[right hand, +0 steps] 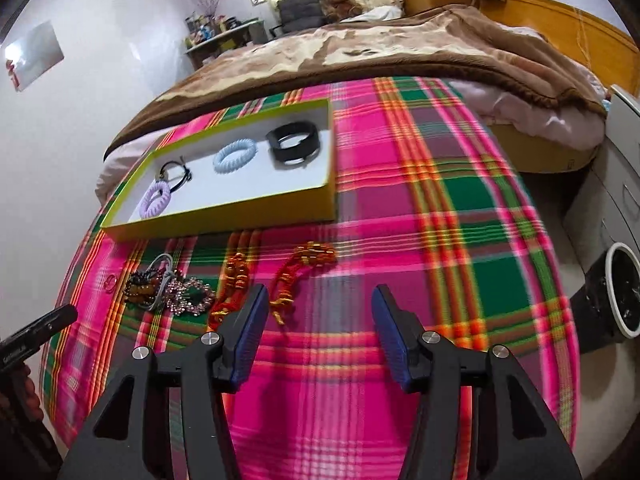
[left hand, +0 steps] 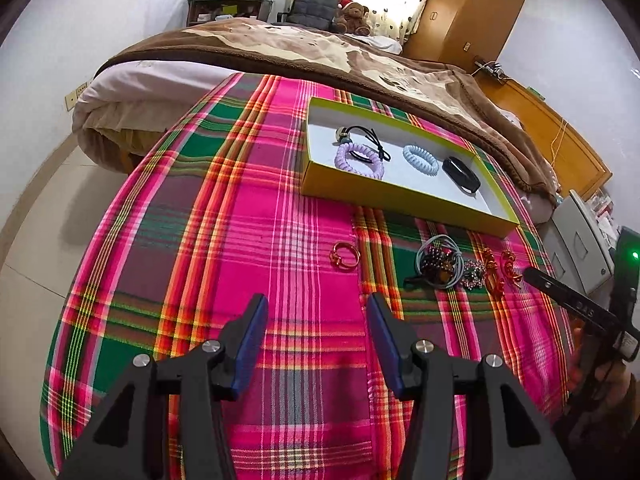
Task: Organize jewelry
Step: 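Grasp the orange beaded bracelet with the right tool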
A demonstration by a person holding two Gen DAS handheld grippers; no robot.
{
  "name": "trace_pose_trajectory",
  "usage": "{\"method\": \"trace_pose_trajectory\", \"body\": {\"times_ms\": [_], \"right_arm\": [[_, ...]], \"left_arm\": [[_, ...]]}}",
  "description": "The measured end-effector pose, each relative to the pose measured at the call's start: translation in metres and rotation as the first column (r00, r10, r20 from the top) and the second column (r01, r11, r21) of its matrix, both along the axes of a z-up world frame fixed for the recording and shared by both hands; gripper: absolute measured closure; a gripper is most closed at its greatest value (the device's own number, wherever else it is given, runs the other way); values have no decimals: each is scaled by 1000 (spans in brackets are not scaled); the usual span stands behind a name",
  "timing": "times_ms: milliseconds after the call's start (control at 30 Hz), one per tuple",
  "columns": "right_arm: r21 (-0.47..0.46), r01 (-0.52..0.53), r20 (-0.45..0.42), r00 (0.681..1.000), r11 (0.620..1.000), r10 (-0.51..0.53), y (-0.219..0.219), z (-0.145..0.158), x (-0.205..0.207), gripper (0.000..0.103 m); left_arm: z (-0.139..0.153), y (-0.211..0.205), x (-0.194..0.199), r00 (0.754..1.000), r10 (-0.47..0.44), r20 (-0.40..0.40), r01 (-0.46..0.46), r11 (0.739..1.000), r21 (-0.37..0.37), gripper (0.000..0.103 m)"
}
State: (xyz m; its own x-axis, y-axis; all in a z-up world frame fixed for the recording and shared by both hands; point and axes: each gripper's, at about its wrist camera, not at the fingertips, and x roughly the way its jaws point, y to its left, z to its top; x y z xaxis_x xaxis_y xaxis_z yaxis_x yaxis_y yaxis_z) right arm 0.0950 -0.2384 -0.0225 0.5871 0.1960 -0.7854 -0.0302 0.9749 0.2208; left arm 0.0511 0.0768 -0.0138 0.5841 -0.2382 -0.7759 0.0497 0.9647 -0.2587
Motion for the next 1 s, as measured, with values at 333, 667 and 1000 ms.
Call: {"method": "trace_pose_trajectory", "body": {"times_ms": [333,667,1000], "right_arm": [[-84,24,-22,999,996,-26,17,-8,23,49],[-194,27,14,1000,981,-25,26,-10,16,71],[-101,47,20,999,994,-45,6,-8,10,94]], "left_arm": [[-3,12,1,1000,22,-10,-22,1000,0,50],[-5,6,5,1000,17,-24,-16,1000,12,50],[-7,-6,10,999,11,-45,-9,999,34,50]]}}
